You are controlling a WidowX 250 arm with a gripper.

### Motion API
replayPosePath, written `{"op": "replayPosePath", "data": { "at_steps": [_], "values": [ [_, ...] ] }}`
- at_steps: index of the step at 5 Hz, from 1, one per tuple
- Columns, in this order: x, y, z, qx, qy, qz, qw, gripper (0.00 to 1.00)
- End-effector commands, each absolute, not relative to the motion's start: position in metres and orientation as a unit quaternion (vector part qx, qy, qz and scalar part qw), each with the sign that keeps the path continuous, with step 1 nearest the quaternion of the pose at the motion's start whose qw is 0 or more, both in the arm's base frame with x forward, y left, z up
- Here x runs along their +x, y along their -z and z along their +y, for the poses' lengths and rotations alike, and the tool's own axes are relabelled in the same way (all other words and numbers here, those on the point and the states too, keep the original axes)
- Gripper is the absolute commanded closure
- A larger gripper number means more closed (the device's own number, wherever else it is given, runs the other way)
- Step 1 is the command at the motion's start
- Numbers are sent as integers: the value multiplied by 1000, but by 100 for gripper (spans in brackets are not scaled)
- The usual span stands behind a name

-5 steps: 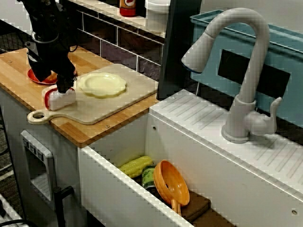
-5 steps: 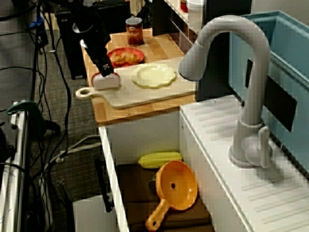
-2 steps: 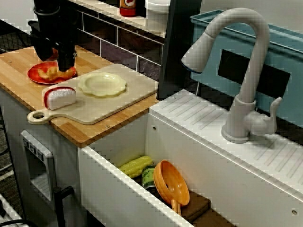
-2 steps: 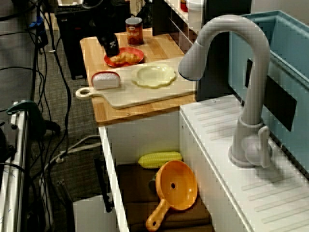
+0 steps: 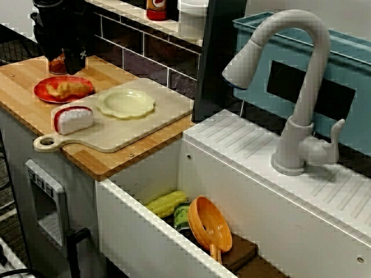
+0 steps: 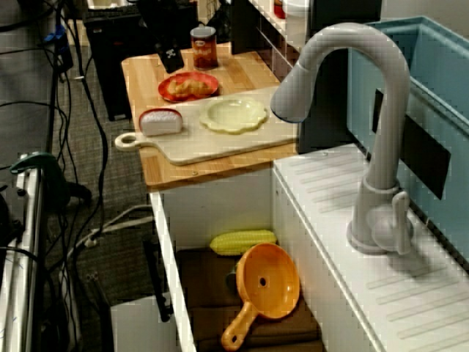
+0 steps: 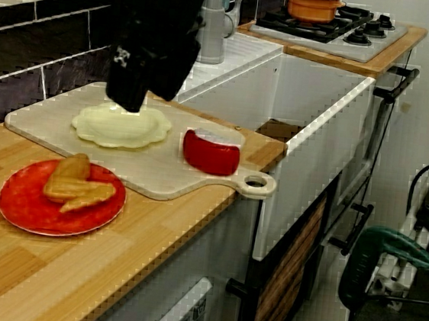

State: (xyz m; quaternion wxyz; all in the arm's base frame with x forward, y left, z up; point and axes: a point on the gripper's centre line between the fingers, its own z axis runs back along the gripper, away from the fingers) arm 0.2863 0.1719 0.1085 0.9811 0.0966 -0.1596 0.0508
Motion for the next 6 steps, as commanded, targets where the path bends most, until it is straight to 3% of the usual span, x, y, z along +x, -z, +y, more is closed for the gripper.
{"op": "replayPosePath", "data": {
  "at_steps": [1,3,6],
  "values": [
    [284,-105,197,118,28,-183,976,0],
    [288,-93,208,103,125,-171,972,0],
    [316,-92,214,97,216,-161,958,0]
  ]
}}
